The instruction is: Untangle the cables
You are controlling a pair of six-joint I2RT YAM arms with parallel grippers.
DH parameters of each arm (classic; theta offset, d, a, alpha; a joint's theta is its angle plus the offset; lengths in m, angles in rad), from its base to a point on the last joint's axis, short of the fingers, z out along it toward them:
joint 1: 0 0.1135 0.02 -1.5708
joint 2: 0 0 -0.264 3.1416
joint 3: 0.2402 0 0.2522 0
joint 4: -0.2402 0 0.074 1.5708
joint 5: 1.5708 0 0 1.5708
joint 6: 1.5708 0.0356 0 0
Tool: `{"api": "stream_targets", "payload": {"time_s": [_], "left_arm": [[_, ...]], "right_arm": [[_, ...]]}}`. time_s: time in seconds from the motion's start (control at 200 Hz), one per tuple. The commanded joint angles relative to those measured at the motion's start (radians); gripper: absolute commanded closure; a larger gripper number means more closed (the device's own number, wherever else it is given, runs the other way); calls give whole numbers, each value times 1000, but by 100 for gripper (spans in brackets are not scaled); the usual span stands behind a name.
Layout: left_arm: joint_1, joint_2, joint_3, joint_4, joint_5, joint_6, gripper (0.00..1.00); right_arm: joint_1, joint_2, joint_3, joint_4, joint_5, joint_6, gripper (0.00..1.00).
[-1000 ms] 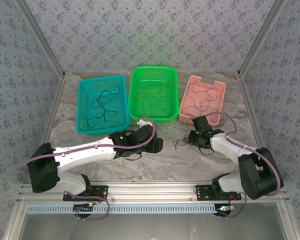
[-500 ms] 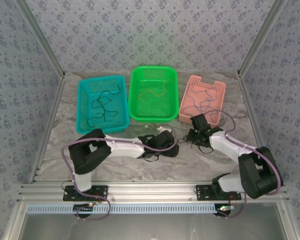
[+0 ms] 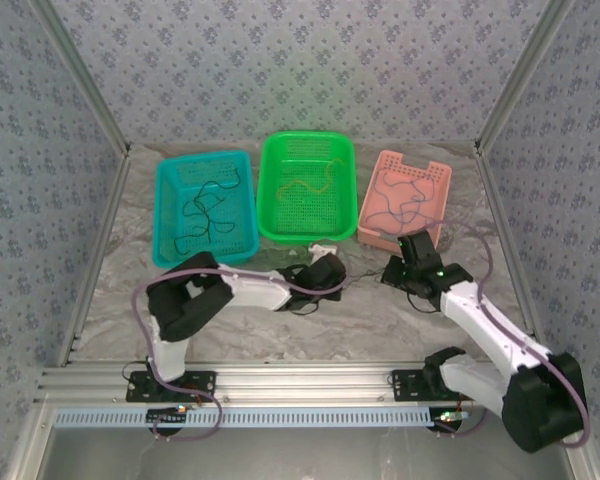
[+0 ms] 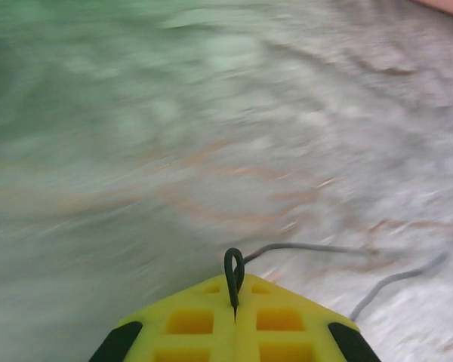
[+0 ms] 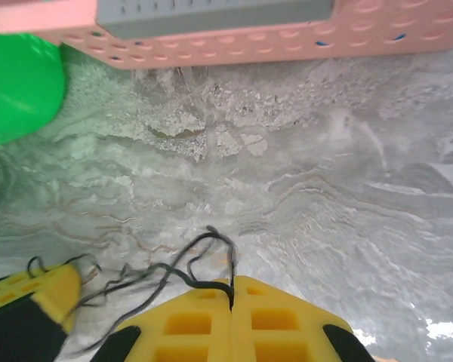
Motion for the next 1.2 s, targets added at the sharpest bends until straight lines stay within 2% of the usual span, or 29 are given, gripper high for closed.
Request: {"api": "stream_targets", "payload": {"time_s": [0.0, 0.24, 0.38, 0.465, 0.535, 0.62, 0.76, 0.804, 0.894, 0.969, 1.049, 1.194], "left_arm": [[12, -167, -75, -151, -150, -39, 100], [14, -485, -204, -380, -295, -85, 100], [28, -664, -209, -520, -372, -95, 100], [47, -756, -224, -514, -341, -39, 100], [67, -804, -243, -458, -240, 8, 100], [73, -821, -260, -402, -142, 24, 100], [72, -816, -311, -286, -44, 1, 100], [73, -815, -320, -251, -20, -15, 100], [72, -800, -312, -220, 17, -55, 100], [72, -763, -283, -248, 24, -93, 100], [71, -719, -258, -271, 39, -122, 100], [68, -673, -268, -289, 28, -211, 100]], "right_arm": [[-38, -68, 54, -126, -35, -10, 100], [-72, -106, 100, -179, -67, -20, 100], [-73, -115, 91, -175, -83, -16, 100], [-67, -125, 73, -131, -136, -12, 100], [-47, -116, 51, -60, -215, -19, 100], [6, -44, 41, 2, -291, -19, 100], [149, 71, 33, 10, -207, -41, 100], [172, 84, 14, 33, -202, -25, 93], [189, 91, -24, 70, -183, 14, 70], [193, 82, -40, 76, -165, 26, 62], [215, 45, -44, 67, -124, 52, 61], [327, -43, -61, 61, 25, 150, 62]]}}
